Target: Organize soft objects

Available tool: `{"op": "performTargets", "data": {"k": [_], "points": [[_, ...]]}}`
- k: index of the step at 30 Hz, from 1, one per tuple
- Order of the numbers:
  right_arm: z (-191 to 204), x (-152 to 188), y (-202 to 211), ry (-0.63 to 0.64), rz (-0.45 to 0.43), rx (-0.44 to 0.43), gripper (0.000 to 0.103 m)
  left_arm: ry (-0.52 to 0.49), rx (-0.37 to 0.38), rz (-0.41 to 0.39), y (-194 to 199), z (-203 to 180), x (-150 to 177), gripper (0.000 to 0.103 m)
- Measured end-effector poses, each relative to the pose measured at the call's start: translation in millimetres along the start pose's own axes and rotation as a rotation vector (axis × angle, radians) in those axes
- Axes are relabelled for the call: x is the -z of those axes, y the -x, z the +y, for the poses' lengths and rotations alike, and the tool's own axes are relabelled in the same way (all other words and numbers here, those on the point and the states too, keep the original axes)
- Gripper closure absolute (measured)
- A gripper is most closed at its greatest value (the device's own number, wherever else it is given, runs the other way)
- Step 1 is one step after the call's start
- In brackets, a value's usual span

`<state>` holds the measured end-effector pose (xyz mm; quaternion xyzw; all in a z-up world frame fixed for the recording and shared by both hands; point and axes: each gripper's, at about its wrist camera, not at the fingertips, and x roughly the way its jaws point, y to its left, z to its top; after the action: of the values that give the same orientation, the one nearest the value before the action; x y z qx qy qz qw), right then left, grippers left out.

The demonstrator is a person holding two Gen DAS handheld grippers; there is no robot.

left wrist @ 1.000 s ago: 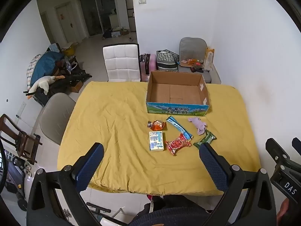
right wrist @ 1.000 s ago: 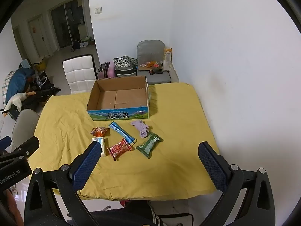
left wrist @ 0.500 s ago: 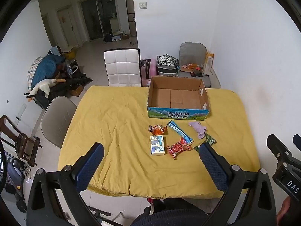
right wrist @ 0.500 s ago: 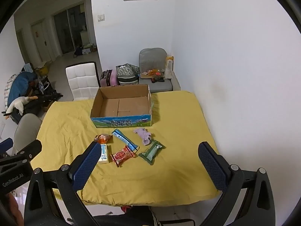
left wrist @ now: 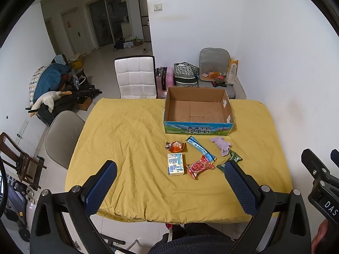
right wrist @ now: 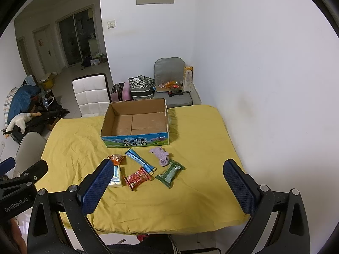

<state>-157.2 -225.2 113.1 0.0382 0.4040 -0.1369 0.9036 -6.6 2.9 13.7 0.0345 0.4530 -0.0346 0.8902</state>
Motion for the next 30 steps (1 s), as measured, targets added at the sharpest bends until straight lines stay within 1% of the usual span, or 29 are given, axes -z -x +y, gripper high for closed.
{"op": "performTargets", "data": {"k": [4,13,30], "points": [[-1.7,0.9,2.2,0.007,-0.005,0.011,0.000,-0.002,0.004,-0.004,1.9,-0.2,-1.0,0.000],[-1.8,0.3,3.0,0.006,0.000,0.008,0.000,-0.002,0.005,-0.001,4.0,1.9,-1.2,0.000],[-9.9,3.4,-1.2,-0.001,0.005,0.008,0.000,-0.008,0.007,0.003,5.4,-5.6,-2.1,0.000]]}}
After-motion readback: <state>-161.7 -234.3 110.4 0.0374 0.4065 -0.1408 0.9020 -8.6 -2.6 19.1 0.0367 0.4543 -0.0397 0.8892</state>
